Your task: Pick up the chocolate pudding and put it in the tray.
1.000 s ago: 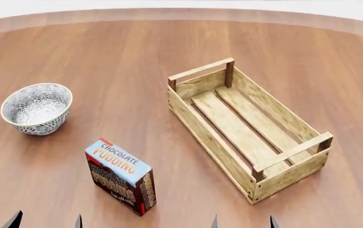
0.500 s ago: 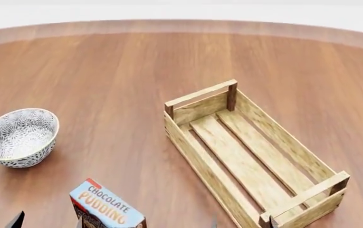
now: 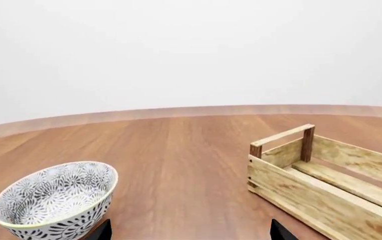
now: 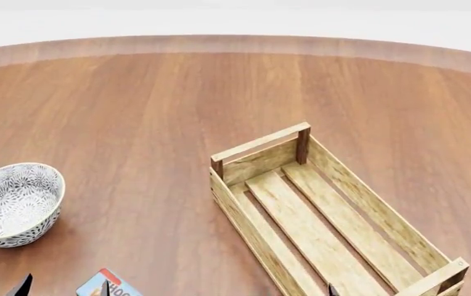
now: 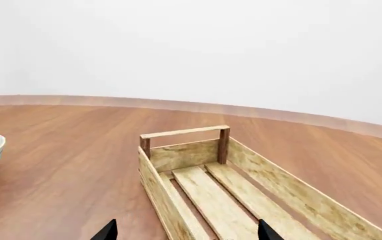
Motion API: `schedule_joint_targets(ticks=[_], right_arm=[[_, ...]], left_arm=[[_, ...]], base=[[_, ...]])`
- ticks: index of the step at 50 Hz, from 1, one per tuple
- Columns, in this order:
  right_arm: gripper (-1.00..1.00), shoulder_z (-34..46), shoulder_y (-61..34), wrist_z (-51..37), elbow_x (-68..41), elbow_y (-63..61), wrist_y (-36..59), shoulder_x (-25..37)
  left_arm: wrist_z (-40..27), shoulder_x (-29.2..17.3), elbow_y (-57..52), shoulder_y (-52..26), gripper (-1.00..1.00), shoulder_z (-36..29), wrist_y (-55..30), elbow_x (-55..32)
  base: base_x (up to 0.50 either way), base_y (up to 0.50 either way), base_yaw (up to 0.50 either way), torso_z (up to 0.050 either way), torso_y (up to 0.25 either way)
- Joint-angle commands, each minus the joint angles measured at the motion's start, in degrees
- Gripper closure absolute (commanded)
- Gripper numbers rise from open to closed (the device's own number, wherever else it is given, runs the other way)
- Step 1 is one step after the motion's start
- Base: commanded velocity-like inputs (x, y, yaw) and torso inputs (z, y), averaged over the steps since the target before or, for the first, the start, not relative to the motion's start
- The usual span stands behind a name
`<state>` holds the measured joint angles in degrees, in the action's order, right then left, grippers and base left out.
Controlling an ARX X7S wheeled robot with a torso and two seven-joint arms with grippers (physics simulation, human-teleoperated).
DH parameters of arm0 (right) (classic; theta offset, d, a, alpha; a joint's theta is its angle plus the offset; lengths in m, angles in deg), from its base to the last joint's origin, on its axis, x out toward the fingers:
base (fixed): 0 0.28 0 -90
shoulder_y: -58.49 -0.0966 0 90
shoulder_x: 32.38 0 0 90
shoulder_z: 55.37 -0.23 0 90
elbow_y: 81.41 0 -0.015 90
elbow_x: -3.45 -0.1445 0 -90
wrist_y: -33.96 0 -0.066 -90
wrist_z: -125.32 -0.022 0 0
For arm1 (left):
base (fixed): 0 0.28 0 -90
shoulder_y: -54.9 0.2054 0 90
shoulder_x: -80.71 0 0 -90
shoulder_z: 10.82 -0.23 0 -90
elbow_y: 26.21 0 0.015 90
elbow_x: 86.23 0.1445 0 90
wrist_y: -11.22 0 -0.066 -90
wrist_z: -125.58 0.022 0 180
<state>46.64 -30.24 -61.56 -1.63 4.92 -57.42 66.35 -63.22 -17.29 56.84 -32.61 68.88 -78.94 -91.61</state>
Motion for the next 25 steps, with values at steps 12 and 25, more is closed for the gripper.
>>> schedule_joint_targets(ticks=[12, 25], right_arm=[[-1.0, 4.2, 6.5, 10.4, -4.8, -5.9, -1.5, 8.1], [-1.0, 6.2, 9.9, 12.4, -4.7, -10.8, 0.4, 11.5]], left_arm=[[-0.9, -0.9, -0.4, 0.1, -1.0, -0.9, 0.2, -0.9], [-1.5, -1.4, -0.3, 0.0, -1.0, -1.3, 0.3, -1.4]], base=[[0.0, 0.0, 0.0, 0.0, 0.0], [0.0, 0.0, 0.0, 0.0, 0.0]])
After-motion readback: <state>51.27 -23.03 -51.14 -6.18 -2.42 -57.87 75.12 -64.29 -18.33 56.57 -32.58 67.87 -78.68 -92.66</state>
